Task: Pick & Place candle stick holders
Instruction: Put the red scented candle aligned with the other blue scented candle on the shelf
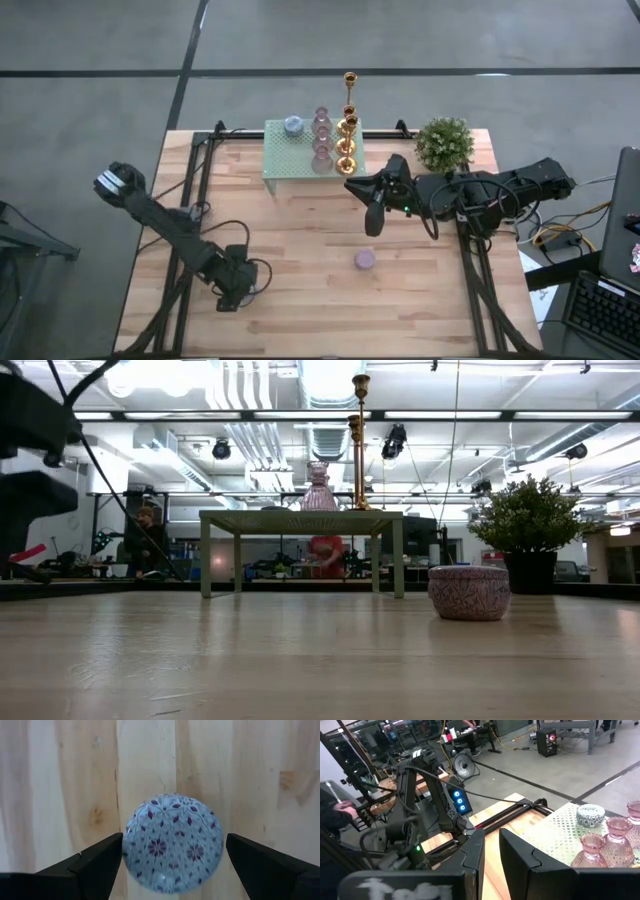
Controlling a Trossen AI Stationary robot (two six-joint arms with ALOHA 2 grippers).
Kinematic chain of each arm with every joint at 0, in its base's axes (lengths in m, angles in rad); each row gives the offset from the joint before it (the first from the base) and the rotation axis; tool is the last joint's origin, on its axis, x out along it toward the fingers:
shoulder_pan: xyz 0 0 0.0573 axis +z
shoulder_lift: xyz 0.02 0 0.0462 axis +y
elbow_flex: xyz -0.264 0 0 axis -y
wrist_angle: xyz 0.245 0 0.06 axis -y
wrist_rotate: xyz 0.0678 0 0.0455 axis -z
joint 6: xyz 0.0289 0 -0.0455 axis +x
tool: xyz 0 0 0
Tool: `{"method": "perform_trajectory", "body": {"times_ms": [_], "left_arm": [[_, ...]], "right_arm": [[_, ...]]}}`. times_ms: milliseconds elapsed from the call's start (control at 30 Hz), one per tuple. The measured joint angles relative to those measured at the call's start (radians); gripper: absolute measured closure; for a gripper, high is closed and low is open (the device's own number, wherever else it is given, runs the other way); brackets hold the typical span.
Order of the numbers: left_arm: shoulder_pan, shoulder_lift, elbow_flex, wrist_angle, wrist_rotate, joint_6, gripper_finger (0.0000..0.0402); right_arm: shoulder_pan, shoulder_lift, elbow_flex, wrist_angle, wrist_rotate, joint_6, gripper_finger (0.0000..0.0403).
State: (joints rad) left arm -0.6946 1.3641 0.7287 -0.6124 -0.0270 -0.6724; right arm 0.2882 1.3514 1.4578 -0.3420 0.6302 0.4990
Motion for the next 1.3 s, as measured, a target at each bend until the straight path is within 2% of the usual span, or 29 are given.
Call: {"method": "perform_trajectory", "body": {"times_ms": [300,567,800,1067,1300], "left_arm": [[-0.002,0.067,0.004,0.031,0.006,-0.028,0.0050],[-0.002,0.049,0.004,0.024,0.005,-0.045,0.0102],[-0.001,0.035,0.006,0.009,0.010,-0.063,0.0097],[0.038,-0.025,0.049,-0.113,0.012,-0.061,0.0100],[0.157,-0.103,0.147,-0.270,0.012,0.000,0.0096]], "right_arm": [[0.000,0.000,0.000,0.009,0.000,0.000,0.0351],[0.000,0.000,0.000,0.009,0.000,-0.001,0.0351],[0.000,0.000,0.000,0.009,0.000,-0.001,0.0351],[-0.001,0.000,-0.001,0.009,0.000,-0.004,0.0351],[-0.001,0.000,-0.001,0.009,0.000,-0.010,0.0351]]}}
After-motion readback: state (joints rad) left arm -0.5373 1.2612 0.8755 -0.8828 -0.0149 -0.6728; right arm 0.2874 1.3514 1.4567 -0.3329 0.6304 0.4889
